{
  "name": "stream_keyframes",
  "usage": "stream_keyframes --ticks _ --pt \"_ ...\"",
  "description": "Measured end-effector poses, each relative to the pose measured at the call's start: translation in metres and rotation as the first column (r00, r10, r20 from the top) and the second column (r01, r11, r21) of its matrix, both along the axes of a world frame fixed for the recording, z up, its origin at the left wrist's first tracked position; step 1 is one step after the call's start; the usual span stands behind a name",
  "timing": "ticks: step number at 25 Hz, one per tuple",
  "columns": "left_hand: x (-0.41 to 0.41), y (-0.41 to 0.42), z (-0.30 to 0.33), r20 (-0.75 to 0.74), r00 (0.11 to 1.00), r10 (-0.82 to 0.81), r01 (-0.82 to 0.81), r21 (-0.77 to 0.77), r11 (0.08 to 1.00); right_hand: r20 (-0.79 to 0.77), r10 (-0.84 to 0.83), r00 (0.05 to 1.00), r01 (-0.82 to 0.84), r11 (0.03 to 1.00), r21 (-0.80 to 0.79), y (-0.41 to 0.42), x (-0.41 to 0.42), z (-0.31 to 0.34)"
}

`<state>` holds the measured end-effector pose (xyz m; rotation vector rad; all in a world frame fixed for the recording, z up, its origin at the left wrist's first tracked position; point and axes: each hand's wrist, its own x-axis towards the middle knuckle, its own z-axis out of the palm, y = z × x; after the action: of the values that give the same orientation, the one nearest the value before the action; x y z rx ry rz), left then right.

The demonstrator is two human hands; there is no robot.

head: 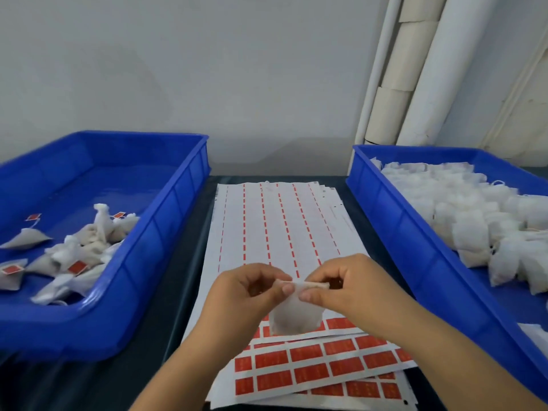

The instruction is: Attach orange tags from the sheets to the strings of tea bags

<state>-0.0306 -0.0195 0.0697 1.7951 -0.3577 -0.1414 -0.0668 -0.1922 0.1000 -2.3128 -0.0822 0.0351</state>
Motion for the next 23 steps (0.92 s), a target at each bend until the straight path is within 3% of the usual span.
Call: stream_keyframes --ticks 5,8,10,16,23 --pt "0.007 0.011 -0.022 -0.100 0.989 0.112 -0.113 -0.004 0.994 -0.049 -0.062 0.997 0.063 0.998 0.018 -0.011 0.003 -0.012" --pt "0.011 0.011 -0.029 -0.112 0.985 0.133 -0.131 0.026 0.991 -0.017 -0.056 0.998 0.054 0.995 -0.084 -0.015 0.007 -0.014" --pt "0.014 0.010 -0.031 -0.089 0.987 0.130 -0.124 0.076 0.989 0.048 -0.034 0.998 0.041 0.990 -0.137 -0.012 0.010 -0.016" --pt "0.012 -0.016 -0.015 0.171 0.979 -0.110 0.057 0.290 0.955 0.151 0.077 0.985 -0.047 0.980 -0.193 0.000 0.016 -0.013" --pt "0.021 -0.012 -0.004 0.130 0.988 -0.084 0.022 0.419 0.908 0.343 0.068 0.937 0.037 0.956 -0.290 -0.015 0.014 -0.008"
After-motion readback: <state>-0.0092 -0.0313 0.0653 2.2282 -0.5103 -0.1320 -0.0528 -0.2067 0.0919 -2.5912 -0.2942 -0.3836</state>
